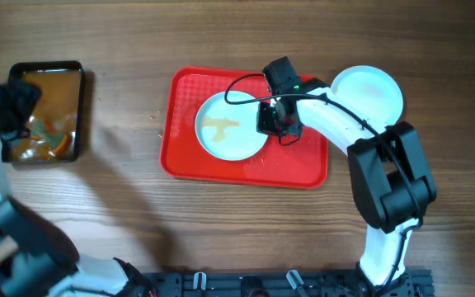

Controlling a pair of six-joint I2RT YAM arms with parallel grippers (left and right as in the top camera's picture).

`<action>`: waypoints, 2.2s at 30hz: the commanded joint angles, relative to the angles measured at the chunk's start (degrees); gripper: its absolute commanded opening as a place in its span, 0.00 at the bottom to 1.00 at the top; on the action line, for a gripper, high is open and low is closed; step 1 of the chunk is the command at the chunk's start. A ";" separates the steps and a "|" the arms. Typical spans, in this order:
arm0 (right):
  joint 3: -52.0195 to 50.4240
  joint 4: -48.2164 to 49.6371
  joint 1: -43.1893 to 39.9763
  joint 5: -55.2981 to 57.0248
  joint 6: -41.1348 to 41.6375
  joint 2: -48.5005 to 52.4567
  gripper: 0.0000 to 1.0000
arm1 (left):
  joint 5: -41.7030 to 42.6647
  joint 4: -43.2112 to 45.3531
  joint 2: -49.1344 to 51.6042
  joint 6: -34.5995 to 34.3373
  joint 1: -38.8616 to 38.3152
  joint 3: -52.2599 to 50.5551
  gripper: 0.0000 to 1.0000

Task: Clean dirty plates on tray and stack at the side
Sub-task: 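Drop the sponge into the black tray with the left gripper, then lift the last plate with the right gripper and stack it on the pile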

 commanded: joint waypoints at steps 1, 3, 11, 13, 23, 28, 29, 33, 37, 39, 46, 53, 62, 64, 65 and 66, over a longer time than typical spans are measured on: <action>4.59 -2.95 -0.44 7.30 -8.55 -7.13 0.04 | 6.86 0.04 -8.28 -2.84 -0.37 0.81 1.00; 7.30 -5.51 0.24 15.58 -11.52 -12.66 0.04 | 6.86 0.04 -9.25 -2.82 -0.31 0.81 1.00; 7.93 -2.40 13.05 50.56 -39.76 -24.20 0.04 | 6.62 0.04 -8.96 -2.82 -0.33 0.79 1.00; 7.93 1.73 16.48 58.45 -48.19 -24.04 0.04 | 6.62 0.04 -8.96 -2.82 -0.33 0.79 1.00; 7.91 27.02 28.11 73.68 -81.77 -24.00 0.04 | 6.62 0.04 -8.96 -2.82 -0.33 0.79 1.00; 7.87 18.34 24.04 67.73 -55.21 -24.00 0.04 | 6.62 0.04 -8.96 -2.82 -0.33 0.79 1.00; 7.87 14.27 21.57 63.12 -47.87 -24.00 0.04 | 6.62 0.02 -8.96 -2.82 -0.33 0.79 1.00; 7.80 0.15 -0.28 24.46 -18.75 -23.98 0.04 | 6.62 0.04 -8.96 -2.82 -0.33 0.79 1.00; 3.98 -0.44 -24.83 8.24 -11.26 -23.39 0.05 | 6.62 0.04 -8.96 -2.82 -0.33 0.79 1.00; 0.15 1.31 -32.81 8.33 -11.26 -22.47 0.04 | 6.62 0.04 -8.96 -2.82 -0.33 0.79 1.00; -8.02 9.18 -40.89 8.50 -6.12 -14.43 0.13 | 6.62 0.02 -8.96 -2.82 -0.33 0.79 1.00; -8.00 7.37 -40.83 1.40 -5.49 -16.46 0.51 | 6.62 0.04 -8.96 -2.82 -0.33 0.79 1.00; -8.87 -12.04 -32.94 -1.97 -10.45 -45.05 0.74 | 6.62 0.04 -8.96 -2.82 -0.33 0.79 1.00; -14.10 -13.00 -27.23 -1.99 -9.86 -52.06 1.00 | 6.62 0.04 -8.96 -2.82 -0.33 0.79 1.00; -17.00 -13.16 -24.59 -2.19 -7.98 -55.15 1.00 | 6.62 0.04 -8.96 -2.82 -0.33 0.79 1.00; -18.27 -13.86 -23.32 -2.21 -5.84 -56.39 1.00 | 6.62 0.04 -8.96 -2.82 -0.33 0.79 1.00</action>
